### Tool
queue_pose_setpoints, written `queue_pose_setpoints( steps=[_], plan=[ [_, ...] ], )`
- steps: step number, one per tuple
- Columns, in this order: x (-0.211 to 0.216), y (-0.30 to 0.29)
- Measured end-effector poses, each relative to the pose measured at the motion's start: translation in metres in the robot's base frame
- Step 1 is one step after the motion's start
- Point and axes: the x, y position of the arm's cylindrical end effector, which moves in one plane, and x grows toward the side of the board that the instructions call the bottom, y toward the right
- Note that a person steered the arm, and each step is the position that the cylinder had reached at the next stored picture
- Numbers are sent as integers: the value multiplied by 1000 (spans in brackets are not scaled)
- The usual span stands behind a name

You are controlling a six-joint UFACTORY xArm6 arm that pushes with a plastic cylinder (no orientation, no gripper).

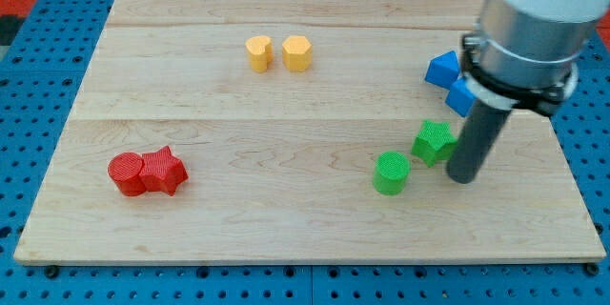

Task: Separate the green blocks towards the center of the board

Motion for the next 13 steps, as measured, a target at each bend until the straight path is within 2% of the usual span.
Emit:
queue_pose_setpoints(
  steps=[1, 3, 5, 6, 7, 8, 9, 10, 12, 13],
  plan=[
    [-12, 7],
    [-42, -42],
    [-50, -143],
    [-59, -59],
    [-31, -18],
    [0, -49],
    [18, -119],
    [21, -114],
    [47, -144],
    [16, -153]
  ],
)
